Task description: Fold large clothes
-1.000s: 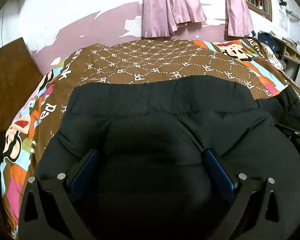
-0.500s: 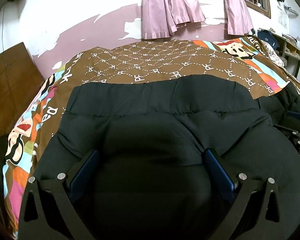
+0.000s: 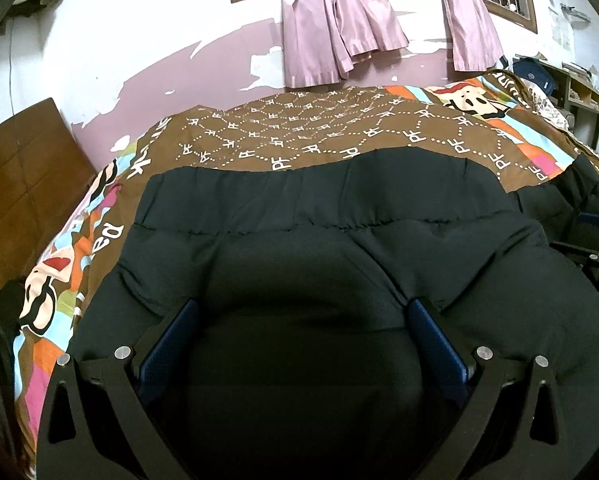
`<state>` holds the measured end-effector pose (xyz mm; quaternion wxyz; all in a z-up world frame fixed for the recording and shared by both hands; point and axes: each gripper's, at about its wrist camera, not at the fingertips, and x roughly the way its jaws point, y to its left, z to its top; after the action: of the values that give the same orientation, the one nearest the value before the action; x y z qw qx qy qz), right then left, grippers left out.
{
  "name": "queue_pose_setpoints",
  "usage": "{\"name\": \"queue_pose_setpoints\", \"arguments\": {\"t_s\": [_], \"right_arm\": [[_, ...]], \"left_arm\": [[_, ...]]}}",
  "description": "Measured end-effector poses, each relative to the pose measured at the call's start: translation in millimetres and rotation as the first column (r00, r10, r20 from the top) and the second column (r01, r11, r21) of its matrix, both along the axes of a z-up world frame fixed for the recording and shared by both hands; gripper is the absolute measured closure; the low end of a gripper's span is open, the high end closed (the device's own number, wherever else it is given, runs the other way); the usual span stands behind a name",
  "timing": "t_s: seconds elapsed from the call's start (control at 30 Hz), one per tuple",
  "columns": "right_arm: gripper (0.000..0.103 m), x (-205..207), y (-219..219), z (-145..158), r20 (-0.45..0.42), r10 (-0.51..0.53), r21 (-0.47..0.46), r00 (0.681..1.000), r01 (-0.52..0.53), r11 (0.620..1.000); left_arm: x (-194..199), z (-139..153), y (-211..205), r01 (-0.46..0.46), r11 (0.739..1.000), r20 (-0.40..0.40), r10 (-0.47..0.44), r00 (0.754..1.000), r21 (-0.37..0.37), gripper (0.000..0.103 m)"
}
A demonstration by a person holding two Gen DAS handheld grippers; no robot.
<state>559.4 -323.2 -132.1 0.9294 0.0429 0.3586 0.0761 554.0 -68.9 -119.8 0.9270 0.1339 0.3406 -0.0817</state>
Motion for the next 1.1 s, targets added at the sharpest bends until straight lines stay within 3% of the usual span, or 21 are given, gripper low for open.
{"name": "queue_pose_setpoints", "arguments": {"t_s": [0.23,0.4,0.57,0.8,1.0,1.1], "right_arm": [[0.000,-17.5,-10.5,12.4,0.064,-0.019,0.071,0.998,0.015,0.997],[0.000,-23.8,-19.7,19.7,0.053,-0.041,0.108,0.998,0.035,0.994],[0.000,-37.6,-24.4,26.2,0.058,-0.035,0.117,0.998,0.028,0.993],[0.000,-68.3,-30.8,34.0,0.099,0.003,0.024,0.995,-0.005,1.000],[0.000,-83.8,-66.0,33.0,0.142,-0.123,0.019,0.982,0.122,0.992],[0.000,-81.8,-85.3,23.3,0.113,-0.190,0.054,0.975,0.185,0.981]], "left_arm": [[-6.9,5.0,2.4,0.005,1.000,0.021,-0.005,1.000,-0.018,0.001],[-15.2,21.6,20.2,0.002,0.992,0.053,0.004,0.999,-0.122,0.001],[-20.7,47.4,48.8,-0.044,0.966,0.090,0.069,0.994,-0.257,0.001],[-18.9,61.2,92.9,-0.103,0.948,0.035,0.119,0.992,-0.302,0.001],[-29.1,50.5,124.8,-0.167,0.911,-0.038,0.165,0.986,-0.378,0.001],[-28.2,38.7,139.1,-0.206,0.880,-0.107,0.177,0.978,-0.427,0.001]]}}
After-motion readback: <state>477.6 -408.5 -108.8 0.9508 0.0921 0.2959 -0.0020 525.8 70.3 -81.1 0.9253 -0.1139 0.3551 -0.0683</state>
